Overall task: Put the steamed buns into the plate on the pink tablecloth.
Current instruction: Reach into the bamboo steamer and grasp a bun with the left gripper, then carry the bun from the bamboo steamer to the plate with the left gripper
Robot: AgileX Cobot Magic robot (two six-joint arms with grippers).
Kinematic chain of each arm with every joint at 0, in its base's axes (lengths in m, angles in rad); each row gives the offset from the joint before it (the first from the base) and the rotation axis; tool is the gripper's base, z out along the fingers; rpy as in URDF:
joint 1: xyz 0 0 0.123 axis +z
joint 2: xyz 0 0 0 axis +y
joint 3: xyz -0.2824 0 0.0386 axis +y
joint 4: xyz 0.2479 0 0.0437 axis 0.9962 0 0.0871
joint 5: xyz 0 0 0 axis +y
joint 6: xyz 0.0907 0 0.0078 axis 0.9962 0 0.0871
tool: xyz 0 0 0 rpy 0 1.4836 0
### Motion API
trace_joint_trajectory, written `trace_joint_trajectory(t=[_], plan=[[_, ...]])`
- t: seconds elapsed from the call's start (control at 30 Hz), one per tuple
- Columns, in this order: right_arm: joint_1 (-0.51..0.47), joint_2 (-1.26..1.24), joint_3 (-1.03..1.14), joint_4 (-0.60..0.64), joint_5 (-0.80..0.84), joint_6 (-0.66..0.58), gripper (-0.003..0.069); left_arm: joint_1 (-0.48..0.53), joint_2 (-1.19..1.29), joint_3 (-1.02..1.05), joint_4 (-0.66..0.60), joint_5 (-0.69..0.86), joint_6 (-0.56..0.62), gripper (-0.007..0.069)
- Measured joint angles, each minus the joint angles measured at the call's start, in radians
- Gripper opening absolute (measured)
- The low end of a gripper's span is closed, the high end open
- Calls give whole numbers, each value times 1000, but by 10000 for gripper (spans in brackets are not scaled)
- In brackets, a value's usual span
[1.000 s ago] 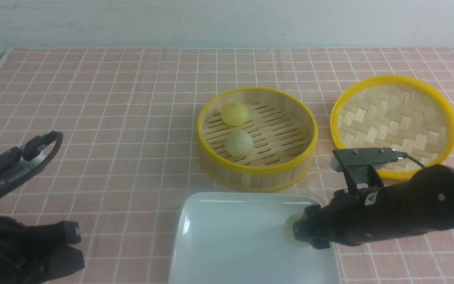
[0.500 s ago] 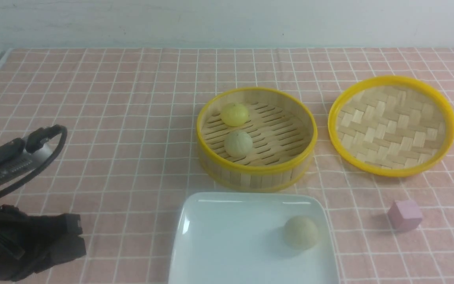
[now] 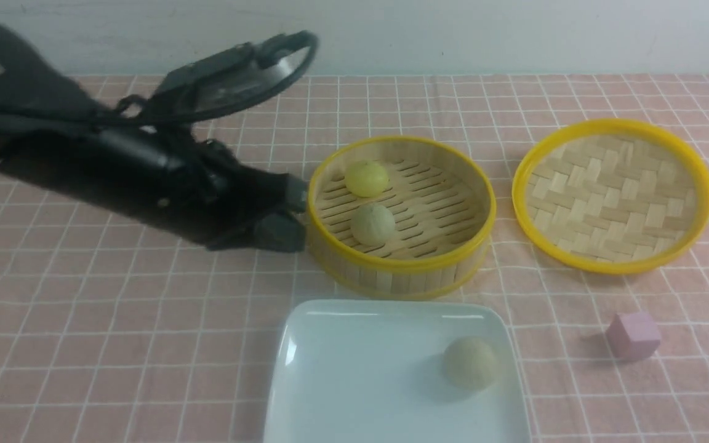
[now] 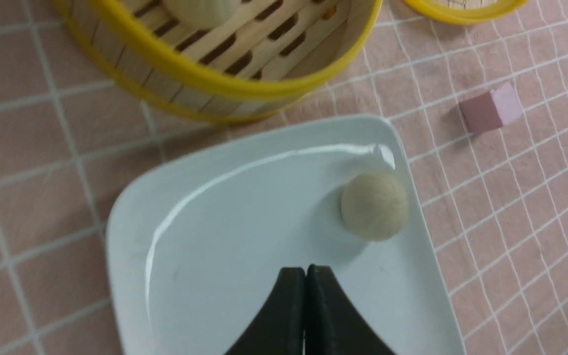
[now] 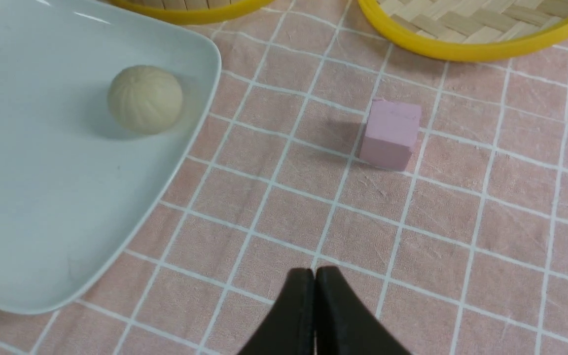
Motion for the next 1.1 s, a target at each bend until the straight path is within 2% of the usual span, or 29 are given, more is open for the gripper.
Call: trace_joint_trajectory(t=[0.03, 0.13, 0.3, 0.47, 0.63, 0.73, 0.8, 1.1], plan=[[0, 0, 1, 0, 0, 0, -10, -5, 10, -19, 7, -4, -14, 46], [0, 0, 1, 0, -17, 0, -7, -74, 193, -181, 147, -21, -135, 139], [0, 0, 1, -1, -44, 0, -1, -114, 412, -393, 361, -24, -245, 280], [0, 0, 1, -1, -47, 0, 3, -119, 550, -517, 435, -24, -294, 325], [0, 0, 1, -1, -49, 0, 8, -120, 636, -559, 445, -25, -302, 278], [0, 0, 1, -1, -49, 0, 12, -125, 646, -569, 448, 2, -303, 98], [0, 0, 1, -1, -49, 0, 15, -130, 628, -585, 448, 35, -303, 41], [0, 0, 1, -1, -49, 0, 26, -143, 365, -659, 459, 253, -256, 22]])
